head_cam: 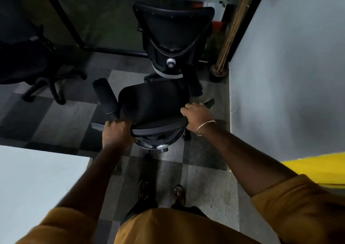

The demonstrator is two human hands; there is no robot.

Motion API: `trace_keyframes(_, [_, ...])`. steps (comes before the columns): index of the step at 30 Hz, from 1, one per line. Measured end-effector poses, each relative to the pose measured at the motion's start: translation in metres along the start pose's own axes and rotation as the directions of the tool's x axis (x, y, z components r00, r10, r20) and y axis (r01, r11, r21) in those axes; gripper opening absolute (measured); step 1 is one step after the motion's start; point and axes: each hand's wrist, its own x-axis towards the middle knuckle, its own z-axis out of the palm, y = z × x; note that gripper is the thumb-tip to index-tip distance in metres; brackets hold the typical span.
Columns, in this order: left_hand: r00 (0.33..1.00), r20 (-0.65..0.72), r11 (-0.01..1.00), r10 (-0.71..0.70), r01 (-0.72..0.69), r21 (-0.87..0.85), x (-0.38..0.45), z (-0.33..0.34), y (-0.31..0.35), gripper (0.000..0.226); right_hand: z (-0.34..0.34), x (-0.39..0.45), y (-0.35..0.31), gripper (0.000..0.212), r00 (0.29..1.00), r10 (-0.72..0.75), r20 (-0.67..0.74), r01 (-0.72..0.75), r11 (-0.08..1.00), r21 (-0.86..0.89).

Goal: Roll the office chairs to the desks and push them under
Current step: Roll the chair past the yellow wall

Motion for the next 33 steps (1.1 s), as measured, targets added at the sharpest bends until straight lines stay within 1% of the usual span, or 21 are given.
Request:
trace_keyframes(3, [1.0,-0.012,1.0,0.008,-0.008,-0.011,-0.014,-0.001,0.002,0.021,0.003,-0.021,-0.009,0.037,1.0,0.015,-0.013,-0.015,1.0,0.019])
trace_keyframes(6, [0.999,-0.006,0.998,0.047,-0.047,-0.038,-0.031,-0.003,-0.003,0.026,0.011,-0.046,-0.026,0.035,0.998,0.045,-0.045,-0.044,0.999,0.03])
trace_keyframes(10, [0.995,0.001,0.995,0.096,-0.096,-0.001,-0.056,-0.003,-0.014,0.025,0.025,-0.084,-0.051,0.031,0.99,0.104,-0.091,-0.101,0.994,0.036])
trace_keyframes(12, [0.991,0.006,0.991,0.133,-0.133,-0.02,-0.077,-0.002,-0.013,0.023,0.034,-0.11,-0.061,0.032,0.985,0.136,-0.11,-0.134,0.991,0.028])
trace_keyframes(14, [0.985,-0.019,0.985,0.171,-0.172,-0.026,-0.101,0.0,-0.011,0.025,0.044,-0.136,-0.07,0.034,0.977,0.165,-0.138,-0.163,0.986,0.023])
trace_keyframes(16, [0.979,-0.046,0.98,0.198,-0.198,0.004,-0.125,0.005,-0.01,0.031,0.052,-0.163,-0.081,0.036,0.968,0.202,-0.149,-0.202,0.979,0.013])
trace_keyframes(19, [0.971,-0.017,0.971,0.239,-0.239,0.001,-0.16,0.011,-0.004,0.04,0.061,-0.205,-0.096,0.042,0.95,0.268,-0.163,-0.266,0.963,0.031])
trace_keyframes(21, [0.962,-0.032,0.961,0.272,-0.273,-0.035,-0.183,0.014,-0.001,0.04,0.064,-0.233,-0.107,0.043,0.938,0.309,-0.158,-0.308,0.951,0.032])
trace_keyframes(24, [0.955,-0.049,0.953,0.294,-0.297,-0.06,-0.214,0.022,0.001,0.038,0.07,-0.27,-0.123,0.039,0.922,0.351,-0.166,-0.349,0.936,0.041])
trace_keyframes(28, [0.947,-0.067,0.947,0.313,-0.317,-0.056,-0.254,0.03,0.005,0.039,0.078,-0.316,-0.142,0.045,0.915,0.378,-0.139,-0.376,0.926,0.044])
trace_keyframes(31, [0.946,-0.058,0.946,0.32,-0.322,-0.043,-0.288,0.033,0.012,0.04,0.086,-0.351,-0.154,0.05,0.909,0.389,-0.151,-0.385,0.921,0.057])
trace_keyframes(33, [0.943,-0.076,0.943,0.323,-0.328,-0.059,-0.306,0.033,0.016,0.04,0.089,-0.371,-0.161,0.05,0.906,0.384,-0.177,-0.377,0.923,0.07])
